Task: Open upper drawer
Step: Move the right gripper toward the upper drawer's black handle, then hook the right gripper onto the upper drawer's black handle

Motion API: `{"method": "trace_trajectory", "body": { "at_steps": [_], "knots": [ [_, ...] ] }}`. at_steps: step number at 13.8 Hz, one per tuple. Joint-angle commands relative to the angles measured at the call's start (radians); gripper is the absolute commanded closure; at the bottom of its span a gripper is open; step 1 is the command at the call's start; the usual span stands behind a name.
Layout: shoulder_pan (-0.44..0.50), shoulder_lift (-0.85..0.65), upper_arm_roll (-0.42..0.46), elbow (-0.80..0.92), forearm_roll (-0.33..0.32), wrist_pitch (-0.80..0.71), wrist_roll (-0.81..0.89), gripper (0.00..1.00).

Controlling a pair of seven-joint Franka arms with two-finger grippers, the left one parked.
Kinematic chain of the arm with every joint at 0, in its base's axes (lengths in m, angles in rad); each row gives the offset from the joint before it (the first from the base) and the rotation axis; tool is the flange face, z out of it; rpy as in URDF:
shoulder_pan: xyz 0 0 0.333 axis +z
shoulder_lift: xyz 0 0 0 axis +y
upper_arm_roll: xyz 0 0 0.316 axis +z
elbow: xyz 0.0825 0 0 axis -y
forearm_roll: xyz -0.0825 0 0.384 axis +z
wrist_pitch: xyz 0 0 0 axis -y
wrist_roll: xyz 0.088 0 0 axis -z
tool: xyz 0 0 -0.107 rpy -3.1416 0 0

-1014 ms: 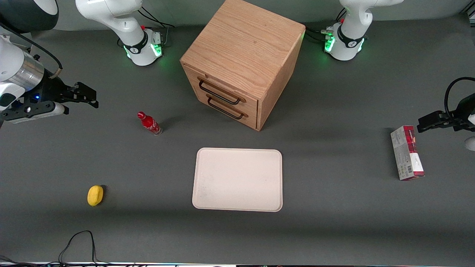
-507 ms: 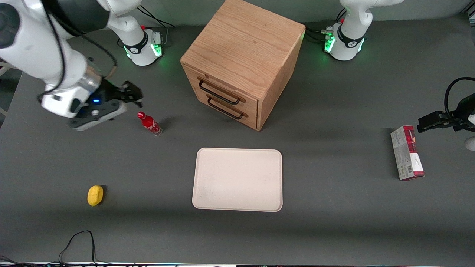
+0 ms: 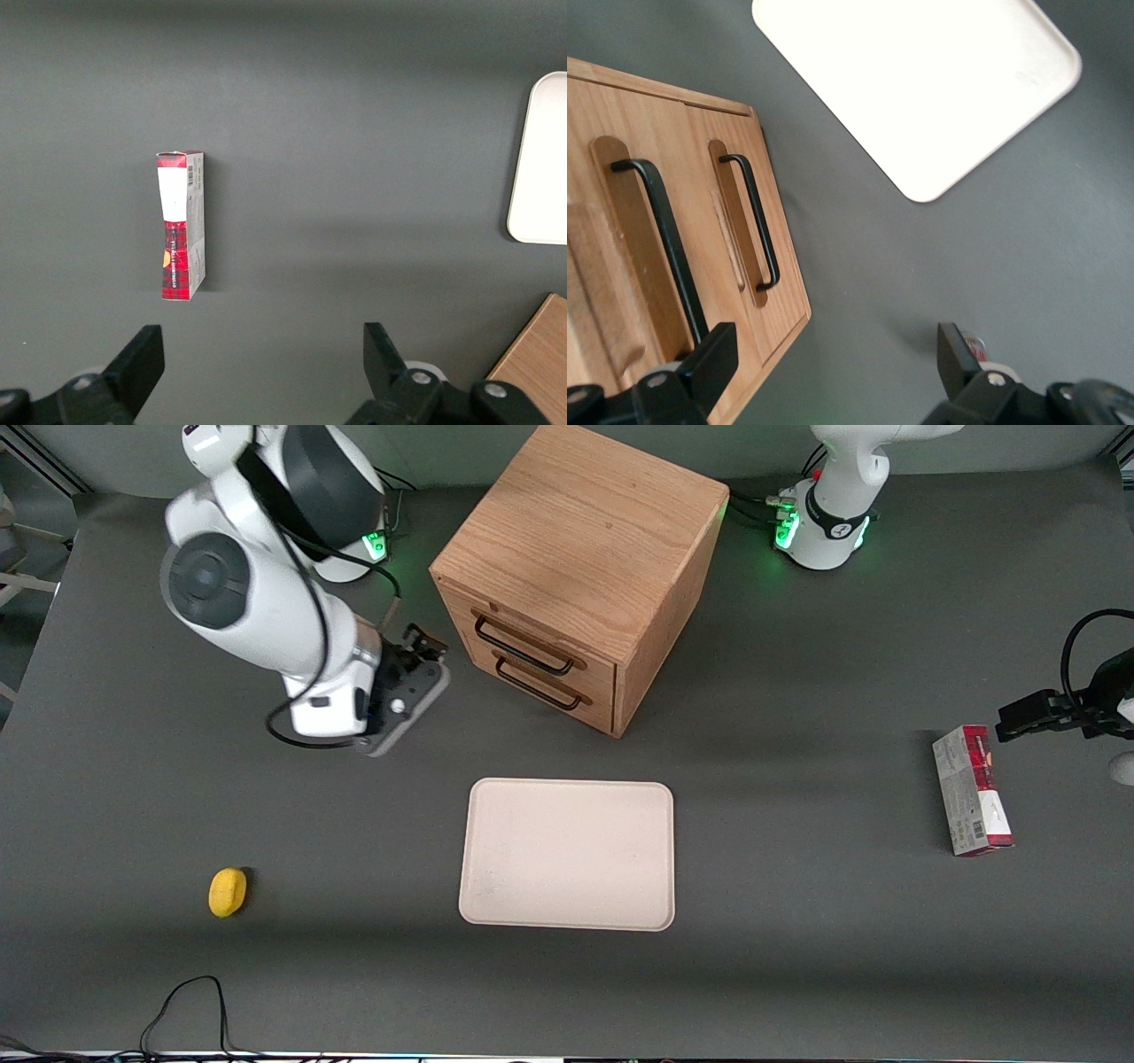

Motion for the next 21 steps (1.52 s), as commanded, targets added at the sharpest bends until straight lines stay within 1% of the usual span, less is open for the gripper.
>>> {"method": "trace_trajectory", "body": {
  "at_steps": [1,5,9,14,17,21],
  "knots": [
    [0.063,0.055,-0.005,0.062,0.026,-0.010,-0.021,0.00],
    [0.146,0.104,-0.005,0.059,0.018,-0.011,-0.030,0.00],
    [0.154,0.134,-0.005,0.053,0.024,-0.011,-0.033,0.00],
    [0.162,0.133,-0.003,-0.002,0.027,0.006,-0.030,0.00],
    [0.175,0.130,-0.005,-0.013,0.031,0.004,-0.028,0.00],
    [0.171,0.122,-0.008,-0.015,0.031,-0.004,-0.030,0.00]
  ]
}}
